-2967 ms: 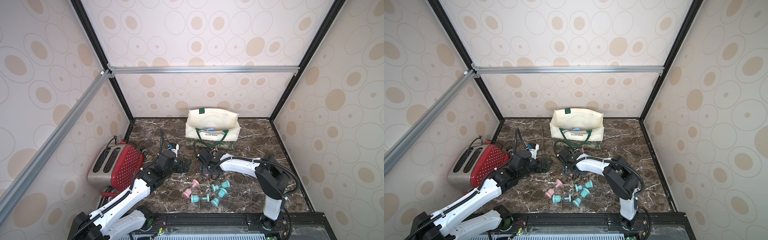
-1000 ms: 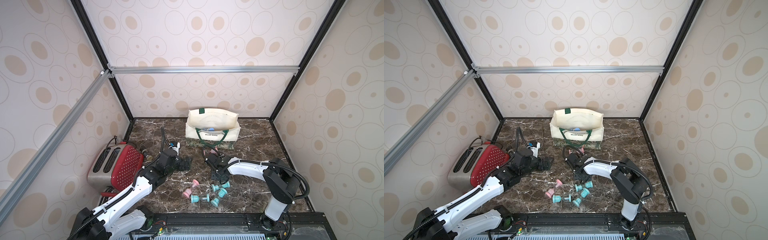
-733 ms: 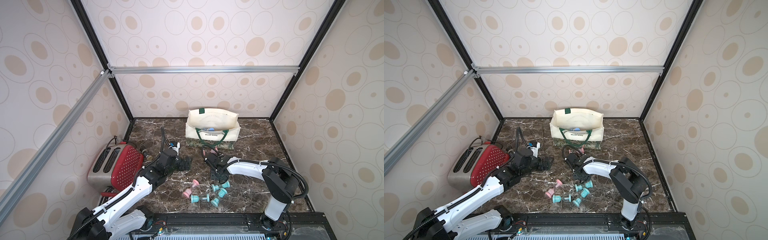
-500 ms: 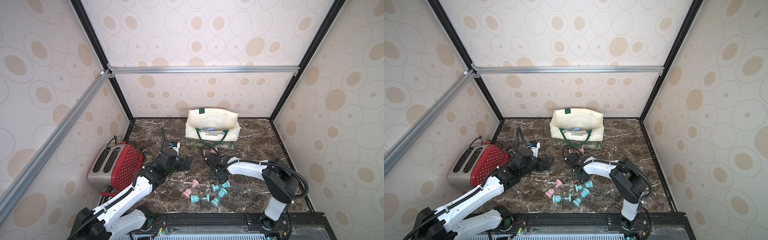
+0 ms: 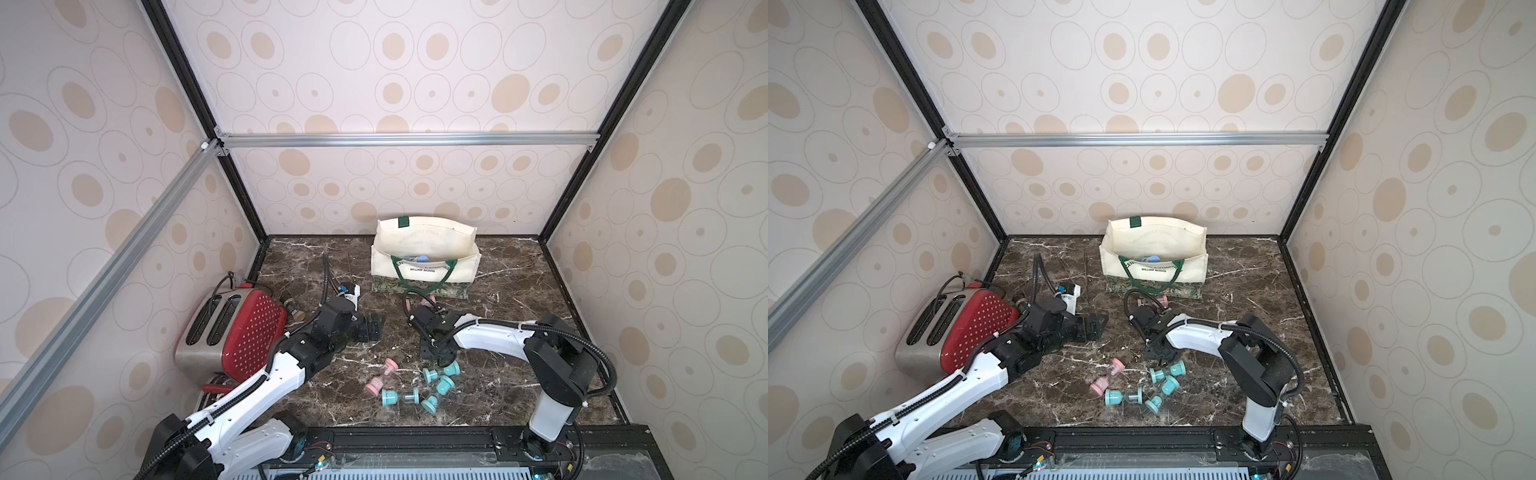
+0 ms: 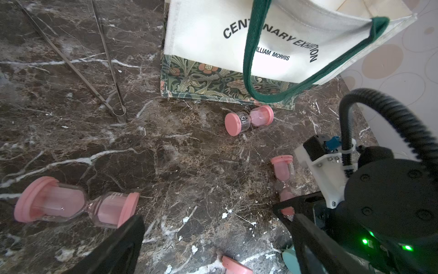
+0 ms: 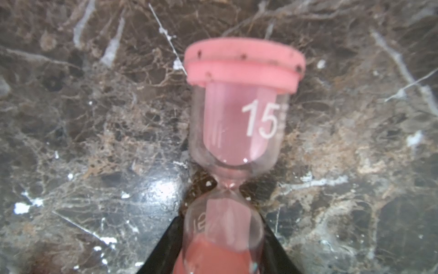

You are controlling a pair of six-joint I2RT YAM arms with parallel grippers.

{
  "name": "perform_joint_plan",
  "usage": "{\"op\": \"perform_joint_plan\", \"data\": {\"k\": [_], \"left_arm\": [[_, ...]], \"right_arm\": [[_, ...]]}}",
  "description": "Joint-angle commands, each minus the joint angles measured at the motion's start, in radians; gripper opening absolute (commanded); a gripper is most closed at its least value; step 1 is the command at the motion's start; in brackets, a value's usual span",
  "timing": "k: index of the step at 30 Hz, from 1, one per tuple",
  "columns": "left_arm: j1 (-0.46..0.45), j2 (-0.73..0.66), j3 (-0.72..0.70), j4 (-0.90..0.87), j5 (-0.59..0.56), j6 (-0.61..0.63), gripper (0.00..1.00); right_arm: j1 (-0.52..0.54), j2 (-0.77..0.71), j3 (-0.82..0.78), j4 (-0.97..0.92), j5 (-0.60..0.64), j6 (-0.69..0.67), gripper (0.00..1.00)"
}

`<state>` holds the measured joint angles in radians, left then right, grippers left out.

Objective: Put the hourglass into the canvas bag
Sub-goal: Pick up the hourglass from the center of the board, then place the hourglass in the canvas bag.

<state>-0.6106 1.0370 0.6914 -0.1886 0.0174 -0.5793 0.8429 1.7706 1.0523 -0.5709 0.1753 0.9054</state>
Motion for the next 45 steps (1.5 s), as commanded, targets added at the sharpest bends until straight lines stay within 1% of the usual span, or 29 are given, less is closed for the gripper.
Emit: {"op": "perform_joint_plan", "data": {"k": [1,16,21,28,32,36,40,45], "left_arm": [[-0.001,-0.009,0.044,0.008,-0.010,-0.007,0.97],[-0.002,-0.015,0.064,0.020,-0.008,-0.016,0.97],[-0.001,-0.019,0.074,0.021,-0.011,-0.014,0.98],[-0.001,-0.012,0.107,0.038,-0.032,-0.008,0.98],[-0.001,-0.001,0.141,0.045,-0.051,-0.003,0.97],[-0.002,0.022,0.187,0.046,-0.069,0.004,0.98],[-0.001,0.047,0.224,0.056,-0.083,0.009,0.97],[0.000,0.080,0.257,0.085,-0.086,0.012,0.98]], "right_arm": [[0.004,0.017,0.008,0.011,-0.034,-0.015,0.27],[0.002,-0.114,0.050,-0.009,-0.033,-0.116,0.19],[0.002,-0.170,0.064,0.009,-0.077,-0.178,0.17],[0.001,-0.239,0.138,-0.006,-0.135,-0.262,0.13],[-0.005,-0.281,0.212,-0.023,-0.147,-0.315,0.13],[-0.043,-0.274,0.324,-0.064,-0.165,-0.368,0.12],[-0.100,-0.229,0.437,-0.083,-0.181,-0.414,0.12],[-0.176,-0.115,0.608,-0.099,-0.215,-0.469,0.12]]}}
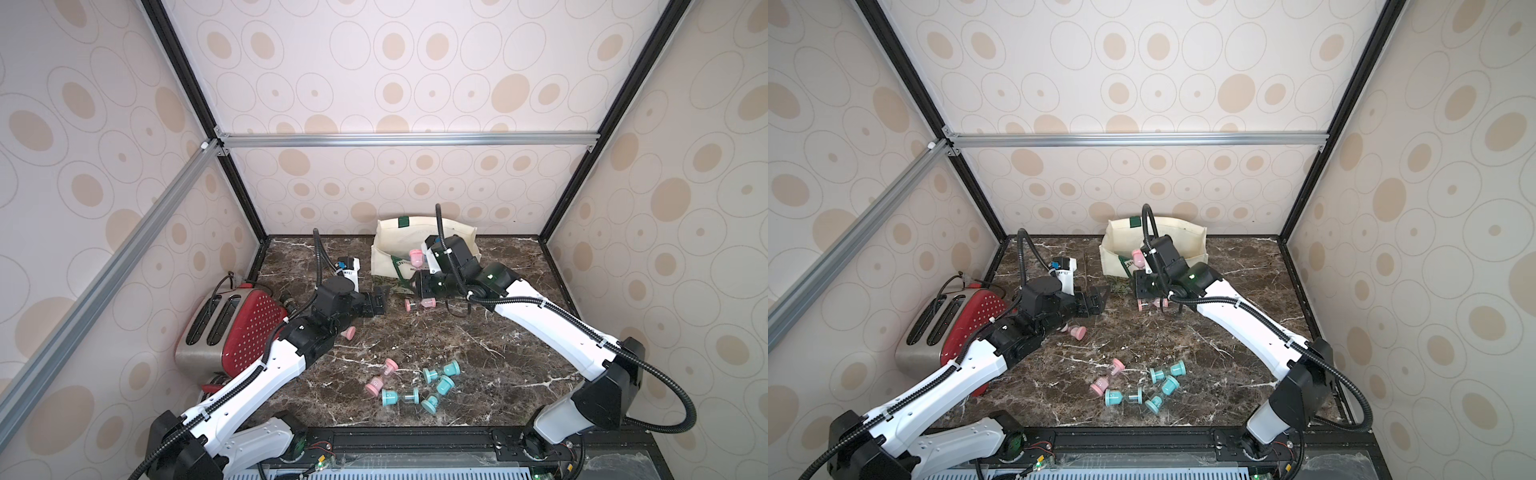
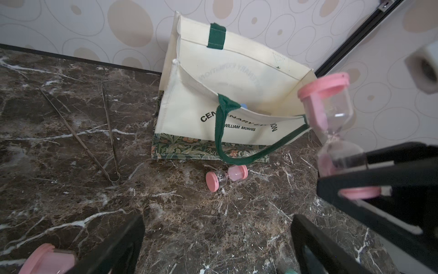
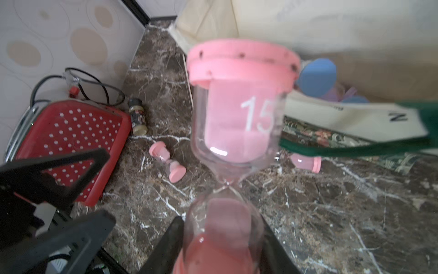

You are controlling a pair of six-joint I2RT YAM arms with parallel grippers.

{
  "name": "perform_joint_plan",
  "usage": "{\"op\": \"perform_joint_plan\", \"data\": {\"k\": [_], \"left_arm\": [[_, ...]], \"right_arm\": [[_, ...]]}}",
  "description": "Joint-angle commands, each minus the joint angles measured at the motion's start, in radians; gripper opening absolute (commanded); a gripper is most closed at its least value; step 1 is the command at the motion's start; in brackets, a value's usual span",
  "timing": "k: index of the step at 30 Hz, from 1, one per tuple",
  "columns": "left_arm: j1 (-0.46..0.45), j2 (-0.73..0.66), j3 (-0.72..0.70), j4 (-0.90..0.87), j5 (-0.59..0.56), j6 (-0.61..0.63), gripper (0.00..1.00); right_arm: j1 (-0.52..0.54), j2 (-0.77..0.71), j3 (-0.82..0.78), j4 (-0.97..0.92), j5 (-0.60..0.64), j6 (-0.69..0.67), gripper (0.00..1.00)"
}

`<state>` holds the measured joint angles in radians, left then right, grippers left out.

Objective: Put the hourglass into the canvas bag
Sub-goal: Place the hourglass in the canvas bag.

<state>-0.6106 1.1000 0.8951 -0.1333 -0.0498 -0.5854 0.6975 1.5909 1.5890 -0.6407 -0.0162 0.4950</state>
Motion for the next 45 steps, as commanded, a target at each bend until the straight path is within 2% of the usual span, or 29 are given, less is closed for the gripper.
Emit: {"op": "perform_joint_plan", "data": {"k": [1,12,20,27,34,39,45], "left_arm": [[-0.001,0.027,0.064,0.031,-0.017,0.020,0.97],[0.001,0.140,0.125,0.084,0.003,0.018,0.97],[0.000,0.191,0.133,0.114,0.010,0.009,0.97],[0.000,0.230,0.149,0.118,-0.010,-0.001,0.97],[0.000,0.234,0.131,0.143,-0.020,-0.016,0.98],[0.001,0.241,0.127,0.143,-0.022,-0.014,0.98],[0.002,0.248,0.149,0.131,-0.021,-0.004,0.98]], "right_arm": [[-0.045,0.091,0.110,-0.043,-0.027,-0.062,0.12],[-0.166,0.408,0.449,-0.157,-0.044,-0.157,0.12],[-0.206,0.556,0.603,-0.215,-0.073,-0.188,0.12],[-0.228,0.641,0.640,-0.248,-0.080,-0.209,0.13],[-0.234,0.648,0.555,-0.221,-0.022,-0.225,0.17],[-0.247,0.644,0.523,-0.201,-0.009,-0.219,0.26],[-0.247,0.620,0.518,-0.197,0.027,-0.227,0.41]]}}
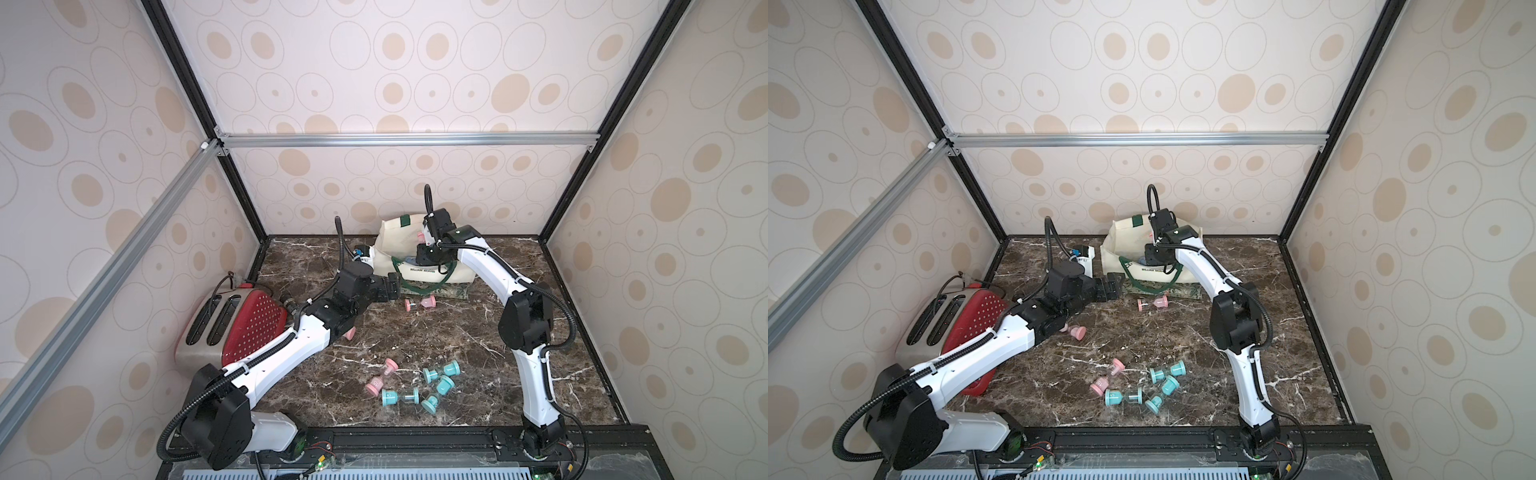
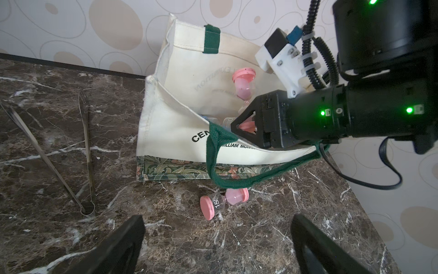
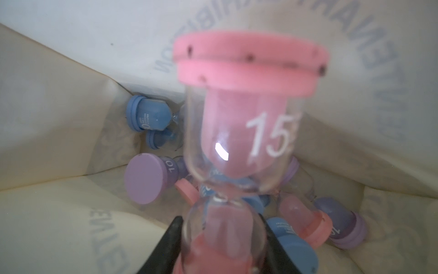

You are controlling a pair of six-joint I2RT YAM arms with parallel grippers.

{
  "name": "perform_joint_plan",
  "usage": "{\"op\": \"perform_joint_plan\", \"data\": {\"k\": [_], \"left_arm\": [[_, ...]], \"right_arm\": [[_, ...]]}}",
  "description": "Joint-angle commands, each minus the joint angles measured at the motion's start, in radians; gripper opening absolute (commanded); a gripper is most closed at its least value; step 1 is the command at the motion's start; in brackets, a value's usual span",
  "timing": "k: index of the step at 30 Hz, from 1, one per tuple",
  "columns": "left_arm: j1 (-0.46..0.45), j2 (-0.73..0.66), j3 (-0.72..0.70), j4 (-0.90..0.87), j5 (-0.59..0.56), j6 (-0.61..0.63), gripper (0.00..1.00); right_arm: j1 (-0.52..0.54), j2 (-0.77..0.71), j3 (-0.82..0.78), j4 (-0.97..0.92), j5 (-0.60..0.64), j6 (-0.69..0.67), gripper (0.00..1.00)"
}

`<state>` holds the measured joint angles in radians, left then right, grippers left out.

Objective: Put the hourglass into the canvas bag
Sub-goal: Place the hourglass in the canvas bag.

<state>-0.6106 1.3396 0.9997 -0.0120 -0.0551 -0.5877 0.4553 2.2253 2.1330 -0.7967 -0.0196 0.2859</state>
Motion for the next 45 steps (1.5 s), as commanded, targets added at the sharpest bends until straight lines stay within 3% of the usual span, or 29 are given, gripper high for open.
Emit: {"op": "perform_joint_plan", "data": {"k": [1,12,26,37,42,45], "left_arm": [[0.002,0.005,0.045,0.007,-0.015,0.000,0.98],[0.004,-0.032,0.035,-0.002,-0.031,0.009,0.97],[0.018,-0.114,0.019,-0.080,-0.056,0.041,0.97],[0.031,-0.295,-0.096,-0.217,-0.135,0.001,0.98],[0.032,-0.370,-0.119,-0.296,-0.173,-0.040,0.98],[0.033,-0.426,-0.155,-0.303,-0.187,-0.064,0.97]], "right_arm": [[-0.005,-0.019,-0.026,-0.039,0.031,-0.018,0.44],[-0.004,-0.097,-0.027,-0.056,0.027,-0.032,0.71],[0.017,-0.328,-0.118,-0.076,-0.024,-0.042,0.88],[0.217,-0.562,-0.472,0.094,-0.019,-0.126,0.89],[0.336,-0.595,-0.652,0.238,0.004,-0.165,0.89],[0.376,-0.577,-0.738,0.335,-0.059,-0.148,0.89]]}}
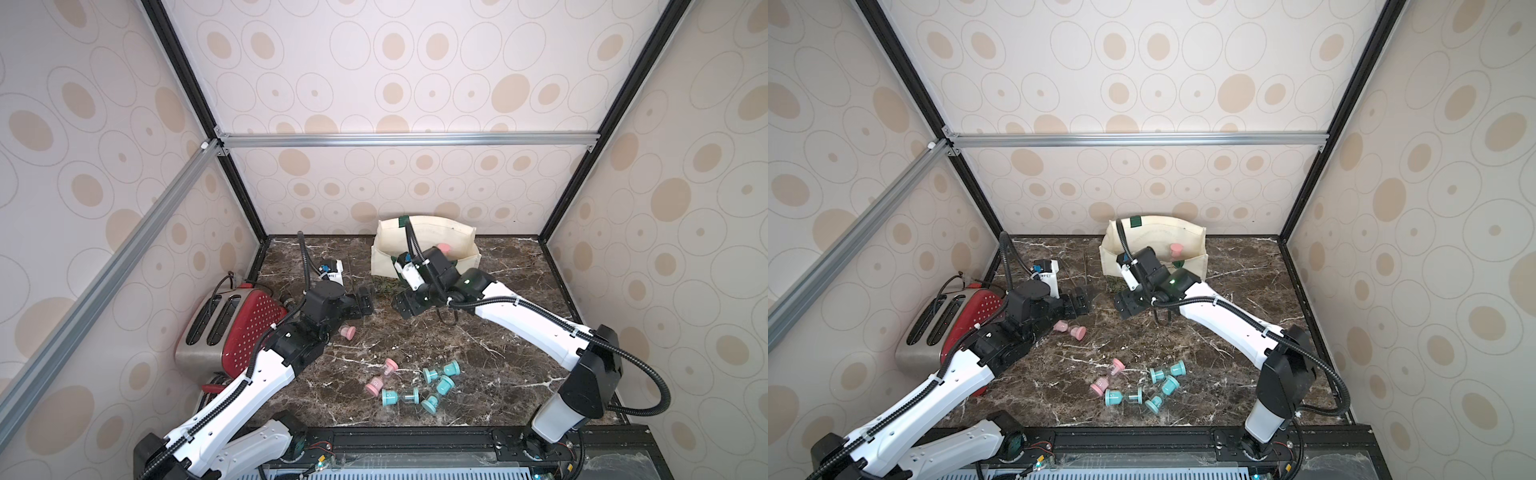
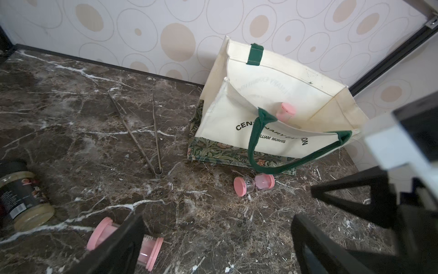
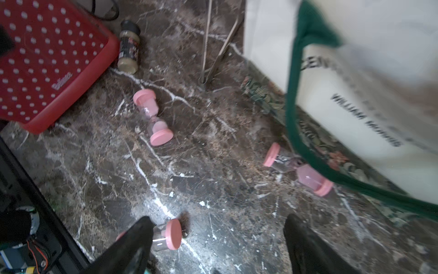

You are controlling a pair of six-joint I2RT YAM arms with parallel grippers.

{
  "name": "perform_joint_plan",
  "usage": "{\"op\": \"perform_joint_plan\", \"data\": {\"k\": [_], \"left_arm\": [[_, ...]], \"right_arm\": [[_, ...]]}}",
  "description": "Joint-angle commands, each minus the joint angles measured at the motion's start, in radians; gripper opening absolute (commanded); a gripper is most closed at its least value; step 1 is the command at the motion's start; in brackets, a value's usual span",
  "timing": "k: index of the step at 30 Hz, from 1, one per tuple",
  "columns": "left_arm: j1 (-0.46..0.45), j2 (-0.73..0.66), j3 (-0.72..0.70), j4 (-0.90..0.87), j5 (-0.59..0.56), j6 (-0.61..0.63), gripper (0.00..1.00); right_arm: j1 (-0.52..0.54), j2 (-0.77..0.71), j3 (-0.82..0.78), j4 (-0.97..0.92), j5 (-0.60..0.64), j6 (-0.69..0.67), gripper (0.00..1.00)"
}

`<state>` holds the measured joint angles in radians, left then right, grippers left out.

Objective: Put the hourglass into the canvas bag
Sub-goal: Place the hourglass in the canvas bag, then pick up the hourglass from the center of the board.

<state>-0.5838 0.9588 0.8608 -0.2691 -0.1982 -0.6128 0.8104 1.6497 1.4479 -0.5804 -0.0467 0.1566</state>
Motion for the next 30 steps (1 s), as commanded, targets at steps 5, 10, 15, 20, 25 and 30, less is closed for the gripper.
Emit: {"op": "perform_joint_plan", "data": {"k": [5,10,15,20,25,30], "left_arm": [[0.008,-0.094,-0.035,-0.086,-0.059,-0.063,0.98],[0.008,-0.131,-0.050,-0.114,-0.077,-0.072,0.97],[0.007,-0.160,-0.058,-0.136,-0.106,-0.077,0.97],[0.008,-0.178,-0.069,-0.136,-0.117,-0.080,0.98],[0.009,-0.181,-0.075,-0.145,-0.145,-0.089,0.97],[0.009,-0.200,-0.111,-0.136,-0.170,-0.107,0.97]], "right_arm": [[0.088,0.075,-0.133,0.246,-0.062,-0.003,0.89],[0.124,0.163,-0.159,0.347,-0.107,-0.006,0.89],[0.124,0.237,-0.165,0.436,-0.163,0.007,0.88],[0.124,0.314,-0.137,0.475,-0.177,-0.023,0.87],[0.124,0.383,-0.108,0.557,-0.226,-0.038,0.86],[0.125,0.469,-0.032,0.560,-0.236,-0.052,0.84]]}}
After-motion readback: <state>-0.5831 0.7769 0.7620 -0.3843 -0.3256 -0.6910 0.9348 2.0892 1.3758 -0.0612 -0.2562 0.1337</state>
